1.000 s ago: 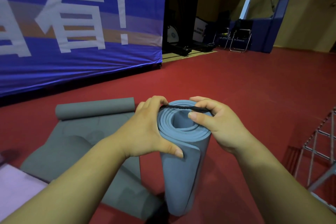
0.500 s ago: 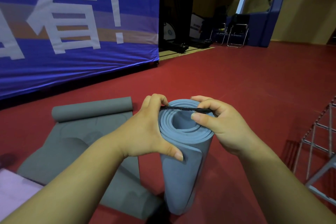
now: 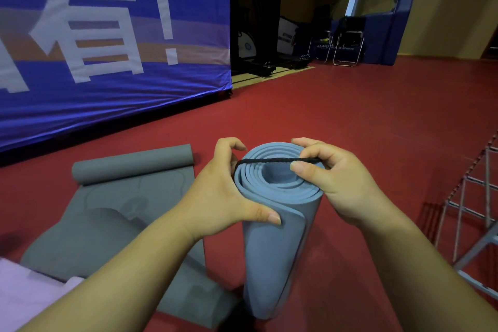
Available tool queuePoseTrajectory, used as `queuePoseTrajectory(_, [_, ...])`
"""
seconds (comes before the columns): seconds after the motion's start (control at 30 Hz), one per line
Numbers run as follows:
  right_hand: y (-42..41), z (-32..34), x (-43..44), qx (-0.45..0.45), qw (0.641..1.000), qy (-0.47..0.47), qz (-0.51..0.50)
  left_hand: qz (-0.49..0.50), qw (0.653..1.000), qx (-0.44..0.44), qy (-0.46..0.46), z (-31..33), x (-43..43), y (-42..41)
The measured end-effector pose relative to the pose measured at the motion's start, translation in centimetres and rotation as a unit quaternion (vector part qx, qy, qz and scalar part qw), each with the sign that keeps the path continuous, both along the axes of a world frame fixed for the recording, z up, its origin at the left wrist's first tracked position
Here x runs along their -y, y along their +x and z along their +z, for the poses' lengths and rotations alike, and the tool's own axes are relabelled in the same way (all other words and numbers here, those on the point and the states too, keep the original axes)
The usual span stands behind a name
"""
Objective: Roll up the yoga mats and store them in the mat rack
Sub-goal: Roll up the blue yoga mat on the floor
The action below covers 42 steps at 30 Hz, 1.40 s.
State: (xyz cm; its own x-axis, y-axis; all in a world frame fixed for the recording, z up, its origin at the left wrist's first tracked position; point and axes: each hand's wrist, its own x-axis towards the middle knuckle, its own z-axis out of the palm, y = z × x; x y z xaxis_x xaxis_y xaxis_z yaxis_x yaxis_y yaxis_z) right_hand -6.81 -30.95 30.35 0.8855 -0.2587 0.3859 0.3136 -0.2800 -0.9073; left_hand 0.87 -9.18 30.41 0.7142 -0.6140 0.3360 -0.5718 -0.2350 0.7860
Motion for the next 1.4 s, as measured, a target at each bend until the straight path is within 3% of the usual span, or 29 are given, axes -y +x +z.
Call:
queuePoseTrajectory(0.43, [0.5, -1.1, 2.0, 0.009, 0.998, 0.007, -0.067, 0.094, 0.989, 0.079, -0.086, -1.9, 2.9, -0.6])
queuePoseTrajectory(0.73, [1.9, -3.0, 1.4, 0.099, 0.969, -0.003, -0.224, 0.141, 0.980, 0.113, -0.089, -2.5, 4.9, 2.2])
queuePoseTrajectory(0.87, [3.0, -3.1, 2.4, 0.120, 0.973, 0.020, -0.196, 0.137, 0.977, 0.142, -0.075, -3.2, 5.9, 3.4])
queuePoseTrajectory(1.03, [4.1, -6.9, 3.4, 0.032, 0.993, -0.012, -0.115, 0.116, 0.982, 0.146, -0.033, -5.6, 5.1, 6.3])
queuePoseTrajectory(1.13, [5.1, -11.1, 3.9, 0.003, 0.996, 0.014, -0.084, 0.102, 0.985, 0.136, -0.007, -7.7, 4.5, 7.9])
queuePoseTrajectory(1.4, [8.1, -17.8, 5.0, -0.027, 0.995, 0.006, -0.094, 0.060, 0.998, -0.011, 0.001, -15.9, 4.4, 10.1])
